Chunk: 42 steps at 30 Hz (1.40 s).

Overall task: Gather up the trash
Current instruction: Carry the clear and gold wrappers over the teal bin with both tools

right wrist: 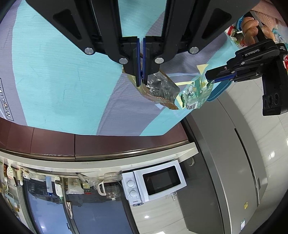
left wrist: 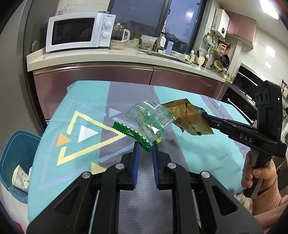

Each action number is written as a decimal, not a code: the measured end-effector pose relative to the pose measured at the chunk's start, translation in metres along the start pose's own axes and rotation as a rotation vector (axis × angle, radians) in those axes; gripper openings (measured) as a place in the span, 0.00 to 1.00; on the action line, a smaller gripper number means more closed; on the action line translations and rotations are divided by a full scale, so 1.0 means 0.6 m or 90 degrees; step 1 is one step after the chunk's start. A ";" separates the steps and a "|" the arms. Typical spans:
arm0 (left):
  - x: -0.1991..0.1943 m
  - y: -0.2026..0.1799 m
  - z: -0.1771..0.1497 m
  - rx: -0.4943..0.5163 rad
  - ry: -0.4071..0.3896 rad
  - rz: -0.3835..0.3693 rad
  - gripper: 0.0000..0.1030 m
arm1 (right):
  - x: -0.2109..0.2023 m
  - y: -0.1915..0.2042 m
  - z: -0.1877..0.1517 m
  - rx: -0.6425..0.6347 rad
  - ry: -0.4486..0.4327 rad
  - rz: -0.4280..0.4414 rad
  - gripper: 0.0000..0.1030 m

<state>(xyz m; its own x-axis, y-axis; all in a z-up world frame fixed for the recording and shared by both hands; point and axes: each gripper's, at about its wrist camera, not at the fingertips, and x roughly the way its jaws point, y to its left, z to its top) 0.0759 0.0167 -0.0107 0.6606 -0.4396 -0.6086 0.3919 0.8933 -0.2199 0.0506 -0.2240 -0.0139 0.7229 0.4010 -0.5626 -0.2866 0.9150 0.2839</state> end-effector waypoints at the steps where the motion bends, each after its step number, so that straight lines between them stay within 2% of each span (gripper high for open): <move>1: -0.003 0.002 -0.001 -0.001 -0.001 0.003 0.14 | 0.001 0.002 0.000 -0.001 0.000 0.001 0.01; 42: -0.099 0.106 -0.028 -0.063 -0.028 0.084 0.14 | 0.061 0.098 0.019 -0.034 0.032 0.092 0.01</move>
<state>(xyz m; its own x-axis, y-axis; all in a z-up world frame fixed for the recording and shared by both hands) 0.0508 0.1012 -0.0016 0.7297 -0.3203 -0.6041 0.2365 0.9472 -0.2166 0.0674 -0.1563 -0.0089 0.6397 0.5291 -0.5575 -0.4189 0.8482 0.3243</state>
